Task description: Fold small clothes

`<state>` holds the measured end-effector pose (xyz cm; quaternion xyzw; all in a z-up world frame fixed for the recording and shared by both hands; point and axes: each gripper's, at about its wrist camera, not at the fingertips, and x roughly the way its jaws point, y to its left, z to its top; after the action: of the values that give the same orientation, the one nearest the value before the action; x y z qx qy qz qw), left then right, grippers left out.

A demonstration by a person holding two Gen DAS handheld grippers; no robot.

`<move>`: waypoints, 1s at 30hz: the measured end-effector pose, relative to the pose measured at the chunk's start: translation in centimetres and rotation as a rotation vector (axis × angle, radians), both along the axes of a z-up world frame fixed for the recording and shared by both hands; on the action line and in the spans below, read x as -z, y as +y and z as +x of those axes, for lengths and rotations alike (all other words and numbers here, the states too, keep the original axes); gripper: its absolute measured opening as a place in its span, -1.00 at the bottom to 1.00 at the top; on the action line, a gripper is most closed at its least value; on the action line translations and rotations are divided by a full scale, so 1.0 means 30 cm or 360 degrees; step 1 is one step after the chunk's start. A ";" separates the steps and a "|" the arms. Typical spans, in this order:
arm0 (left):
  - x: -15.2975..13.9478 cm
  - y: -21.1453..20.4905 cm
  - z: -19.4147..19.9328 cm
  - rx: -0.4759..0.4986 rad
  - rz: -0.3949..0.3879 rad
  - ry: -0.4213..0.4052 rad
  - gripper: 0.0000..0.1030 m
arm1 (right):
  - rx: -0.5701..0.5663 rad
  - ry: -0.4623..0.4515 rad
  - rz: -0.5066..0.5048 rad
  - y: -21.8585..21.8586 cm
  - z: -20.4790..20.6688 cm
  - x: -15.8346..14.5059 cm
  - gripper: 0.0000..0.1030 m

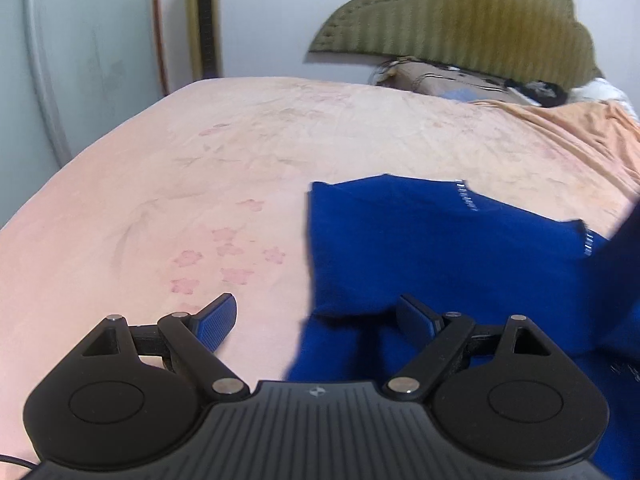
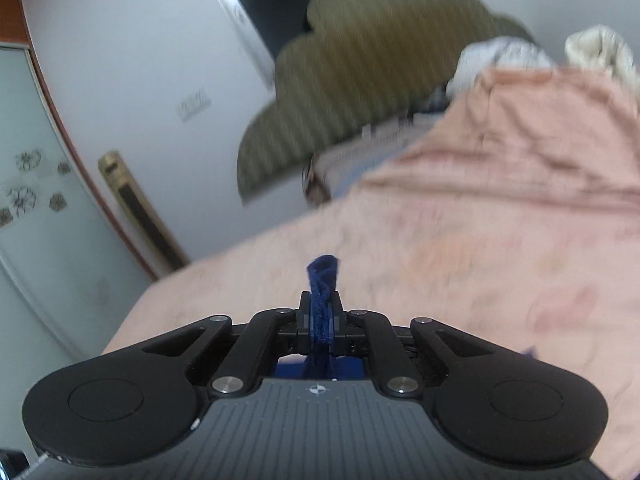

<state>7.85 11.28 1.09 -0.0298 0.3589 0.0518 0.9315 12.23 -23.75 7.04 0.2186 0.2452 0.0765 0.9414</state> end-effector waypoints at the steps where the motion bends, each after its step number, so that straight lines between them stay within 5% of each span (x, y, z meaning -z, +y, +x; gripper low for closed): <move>1: -0.002 -0.013 -0.008 0.0039 0.0012 -0.0004 0.70 | -0.0048 0.0005 -0.0051 0.044 0.011 -0.003 -0.78; 7: -0.008 -0.045 -0.052 0.0086 0.0170 -0.0069 0.70 | -0.0447 -0.0067 -0.0196 0.402 0.102 -0.126 -0.78; 10: -0.017 0.015 -0.050 0.0025 0.0134 -0.0057 0.70 | -0.0854 -0.0166 0.0162 0.527 0.082 -0.186 -0.81; 13: -0.030 0.106 -0.056 -0.0059 0.0079 -0.0057 0.70 | -0.0894 -0.0313 0.0279 0.535 0.073 -0.176 -0.83; 14: -0.032 0.134 -0.062 -0.0084 0.0067 -0.0062 0.70 | -0.0823 -0.0277 0.0265 0.520 0.097 -0.142 -0.83; 18: -0.017 0.236 -0.085 -0.0161 0.0003 -0.0035 0.70 | -0.0327 0.0239 0.0136 0.429 0.224 0.136 -0.77; 21: 0.009 0.287 -0.092 -0.0201 -0.0059 0.0022 0.70 | -0.0199 0.0429 0.0060 0.436 0.242 0.297 -0.77; 25: 0.027 0.332 -0.107 -0.0274 -0.0077 0.0048 0.70 | -0.0290 0.0477 0.0123 0.597 0.255 0.334 -0.77; 30: 0.028 0.406 -0.122 -0.0398 -0.0110 0.0054 0.70 | -0.0904 0.0417 0.0407 0.966 0.234 0.208 -0.78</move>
<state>4.20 23.47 0.26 -0.1057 0.3696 0.1558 0.9099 19.25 5.22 0.81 0.2660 0.4037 0.3370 0.8079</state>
